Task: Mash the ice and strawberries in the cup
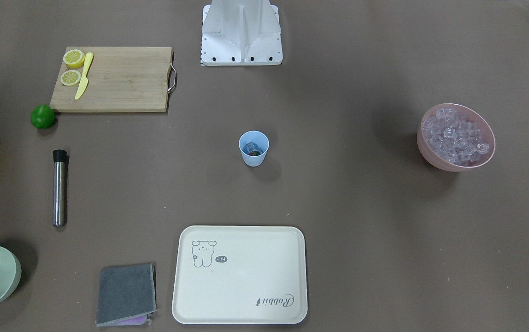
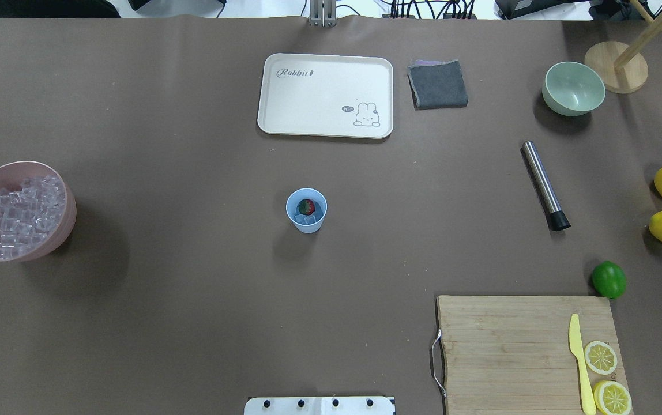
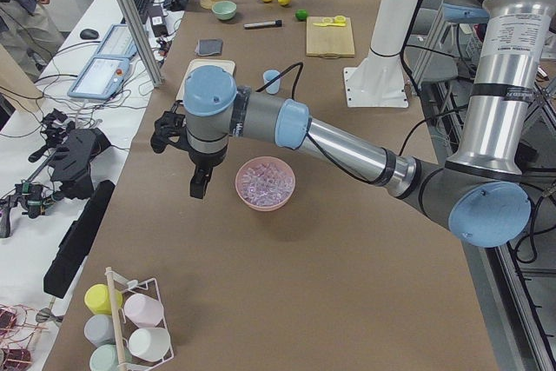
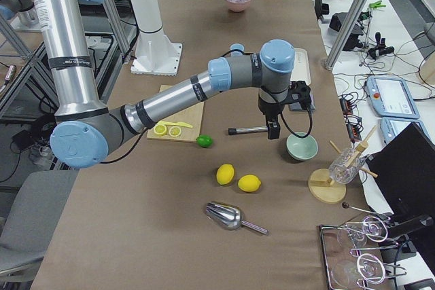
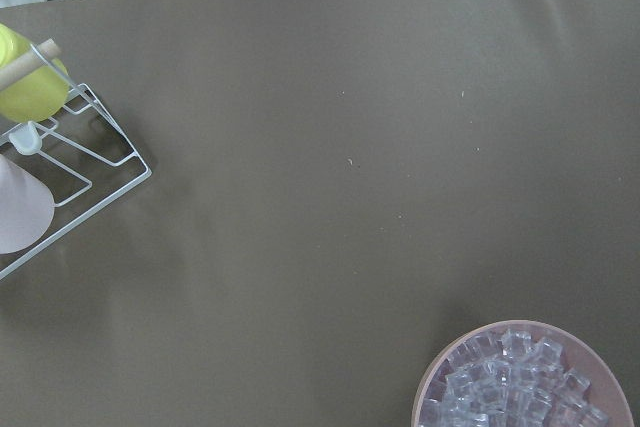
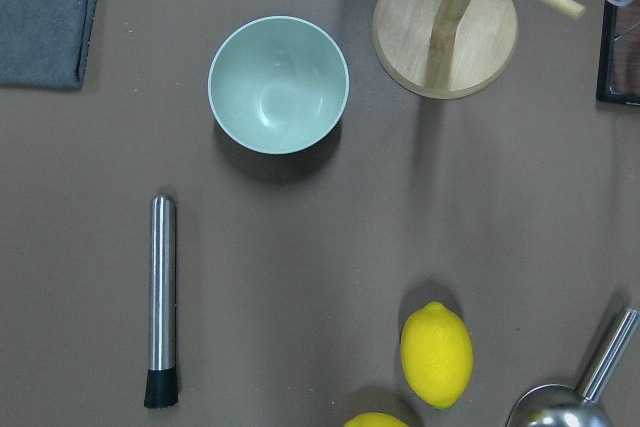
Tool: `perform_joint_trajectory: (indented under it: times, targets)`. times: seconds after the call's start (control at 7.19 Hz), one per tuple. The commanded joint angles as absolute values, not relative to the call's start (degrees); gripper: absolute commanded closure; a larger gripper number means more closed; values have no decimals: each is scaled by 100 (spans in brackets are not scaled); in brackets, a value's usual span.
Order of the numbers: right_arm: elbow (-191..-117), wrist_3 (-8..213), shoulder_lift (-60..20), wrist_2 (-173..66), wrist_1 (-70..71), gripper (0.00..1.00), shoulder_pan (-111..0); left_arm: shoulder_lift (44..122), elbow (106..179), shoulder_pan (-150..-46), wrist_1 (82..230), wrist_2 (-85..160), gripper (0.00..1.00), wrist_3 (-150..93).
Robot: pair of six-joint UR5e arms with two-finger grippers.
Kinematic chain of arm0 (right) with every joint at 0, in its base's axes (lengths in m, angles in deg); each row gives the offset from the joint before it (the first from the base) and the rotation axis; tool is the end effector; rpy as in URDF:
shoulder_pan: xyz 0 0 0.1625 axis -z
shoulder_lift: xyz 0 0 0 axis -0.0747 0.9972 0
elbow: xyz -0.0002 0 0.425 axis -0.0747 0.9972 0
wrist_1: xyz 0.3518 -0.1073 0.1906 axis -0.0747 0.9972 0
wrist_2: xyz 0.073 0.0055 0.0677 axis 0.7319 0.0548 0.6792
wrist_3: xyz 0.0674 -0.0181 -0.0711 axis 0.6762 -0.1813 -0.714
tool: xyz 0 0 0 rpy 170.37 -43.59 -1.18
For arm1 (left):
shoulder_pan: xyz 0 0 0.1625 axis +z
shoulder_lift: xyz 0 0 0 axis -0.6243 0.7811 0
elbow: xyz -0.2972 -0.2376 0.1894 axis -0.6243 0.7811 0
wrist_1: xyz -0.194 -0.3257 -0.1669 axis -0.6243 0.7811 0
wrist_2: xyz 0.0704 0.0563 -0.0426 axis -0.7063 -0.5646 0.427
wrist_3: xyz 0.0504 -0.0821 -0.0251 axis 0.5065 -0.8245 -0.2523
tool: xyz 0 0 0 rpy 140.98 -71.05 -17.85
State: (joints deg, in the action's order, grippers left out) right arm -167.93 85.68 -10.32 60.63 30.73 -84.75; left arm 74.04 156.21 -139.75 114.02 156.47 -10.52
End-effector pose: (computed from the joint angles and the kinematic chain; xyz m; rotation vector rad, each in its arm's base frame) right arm 0.0511 -0.5360 0.4493 0.1645 -0.8237 -0.0942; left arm -0.1601 -0.5205 0.4605 0.2655 0.8483 -0.0514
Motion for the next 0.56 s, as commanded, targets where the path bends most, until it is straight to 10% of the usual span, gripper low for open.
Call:
perform_joint_trajectory:
  times: [0.0,0.42]
  targets:
    - [-16809,8559,-1148,5952,3075,1,-8282,7567,15589,-14059,11081,14842,3,-1091]
    - [-16835,8550,-1166,5873,3058,1,-8116,7374,15352,-13980,11186,14883,3,-1074]
